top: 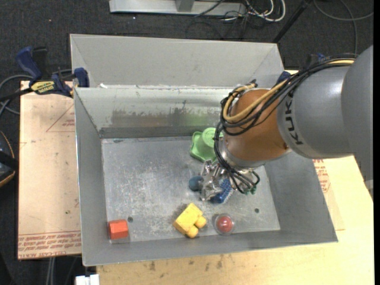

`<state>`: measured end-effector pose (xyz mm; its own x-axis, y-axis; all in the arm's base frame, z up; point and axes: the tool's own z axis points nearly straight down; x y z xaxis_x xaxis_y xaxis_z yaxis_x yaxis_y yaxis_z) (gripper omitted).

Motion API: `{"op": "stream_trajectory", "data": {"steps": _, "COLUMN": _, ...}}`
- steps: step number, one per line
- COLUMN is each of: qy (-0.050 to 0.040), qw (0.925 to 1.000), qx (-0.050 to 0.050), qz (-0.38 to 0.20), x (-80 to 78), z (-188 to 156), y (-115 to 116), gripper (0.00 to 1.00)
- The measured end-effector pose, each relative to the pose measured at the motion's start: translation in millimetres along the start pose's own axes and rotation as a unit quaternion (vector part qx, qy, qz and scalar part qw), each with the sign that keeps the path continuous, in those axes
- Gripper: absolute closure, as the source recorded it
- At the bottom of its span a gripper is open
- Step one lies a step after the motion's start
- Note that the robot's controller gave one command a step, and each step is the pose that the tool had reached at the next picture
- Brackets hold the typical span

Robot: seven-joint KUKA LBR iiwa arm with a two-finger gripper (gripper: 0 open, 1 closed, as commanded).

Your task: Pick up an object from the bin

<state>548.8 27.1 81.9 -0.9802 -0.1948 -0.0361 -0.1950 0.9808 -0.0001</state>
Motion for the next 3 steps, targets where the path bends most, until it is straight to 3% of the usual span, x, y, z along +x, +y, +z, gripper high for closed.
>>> {"op": "stream_trajectory", "data": {"steps": 3, "qy": 0.0, "qw": 1.0, "qx": 0.0, "qz": 0.0, "x": 0.0, "z": 0.0, "y": 0.0, "gripper": 1.0}}
